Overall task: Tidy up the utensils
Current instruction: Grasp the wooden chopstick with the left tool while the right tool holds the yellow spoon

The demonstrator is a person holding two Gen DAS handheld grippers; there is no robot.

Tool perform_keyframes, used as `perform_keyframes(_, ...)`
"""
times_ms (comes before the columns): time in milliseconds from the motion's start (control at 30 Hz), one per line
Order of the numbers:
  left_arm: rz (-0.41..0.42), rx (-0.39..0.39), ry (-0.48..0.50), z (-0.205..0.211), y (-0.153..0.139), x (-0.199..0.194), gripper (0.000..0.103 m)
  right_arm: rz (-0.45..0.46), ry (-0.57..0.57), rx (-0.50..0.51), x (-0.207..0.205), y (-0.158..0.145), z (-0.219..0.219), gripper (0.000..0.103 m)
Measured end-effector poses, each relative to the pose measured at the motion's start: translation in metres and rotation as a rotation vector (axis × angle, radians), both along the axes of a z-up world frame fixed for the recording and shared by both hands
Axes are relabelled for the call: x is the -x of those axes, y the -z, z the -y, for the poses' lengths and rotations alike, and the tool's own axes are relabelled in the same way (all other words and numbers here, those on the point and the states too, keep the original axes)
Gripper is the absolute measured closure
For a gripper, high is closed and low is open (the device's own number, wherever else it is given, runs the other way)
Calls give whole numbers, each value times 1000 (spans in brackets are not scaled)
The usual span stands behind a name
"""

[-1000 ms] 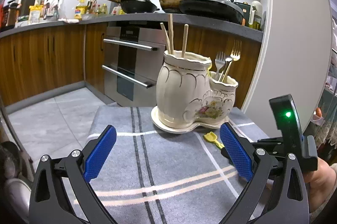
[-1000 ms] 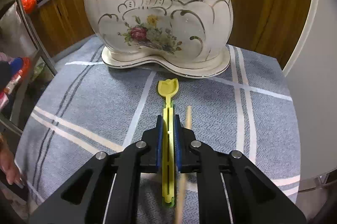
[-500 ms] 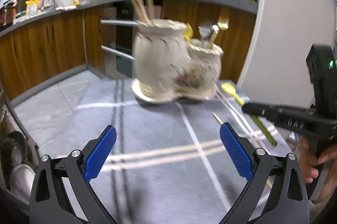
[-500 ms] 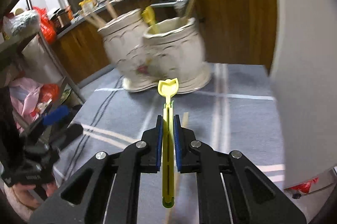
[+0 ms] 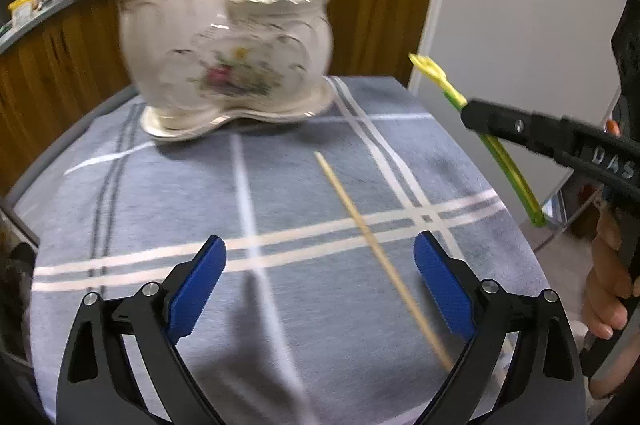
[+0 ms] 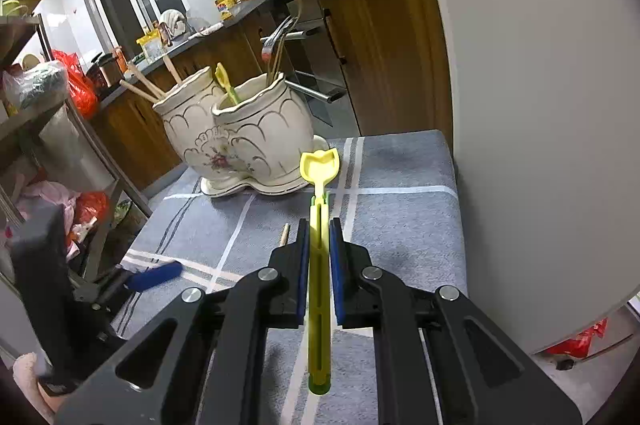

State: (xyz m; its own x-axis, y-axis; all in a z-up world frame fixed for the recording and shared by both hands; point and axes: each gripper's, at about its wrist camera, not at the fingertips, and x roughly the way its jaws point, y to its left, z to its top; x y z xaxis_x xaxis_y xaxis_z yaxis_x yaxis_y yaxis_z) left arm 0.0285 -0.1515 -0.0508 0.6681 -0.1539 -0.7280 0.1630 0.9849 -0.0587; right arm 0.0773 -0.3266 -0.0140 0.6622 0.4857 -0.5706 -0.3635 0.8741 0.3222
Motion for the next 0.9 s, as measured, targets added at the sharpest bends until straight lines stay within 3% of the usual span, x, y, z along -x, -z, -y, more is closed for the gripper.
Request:
perform_keyframes(67,-14,-15,9,10,2,-5,13,-2,3,-8,0,0,3,93)
perform_keyframes(267,-92,-56,6,26,15,-20,45,11,12,-7,1,-1,9,93)
perform_keyframes(367,-86,-104,7,34,16,-23,55,9,9,-9,2,0,9,93)
perform_keyframes(500,-90,-131,30,38,14,-26,78,15,0,-9,3,0,9,93)
perform_keyframes(633,-93,-137,63,30,15,-23,90,17,-6,-9,4,0,9,93)
perform_keyframes(900,-88,-65,65,2,12,-23,96,26,-29,-18,6,-1,1,93)
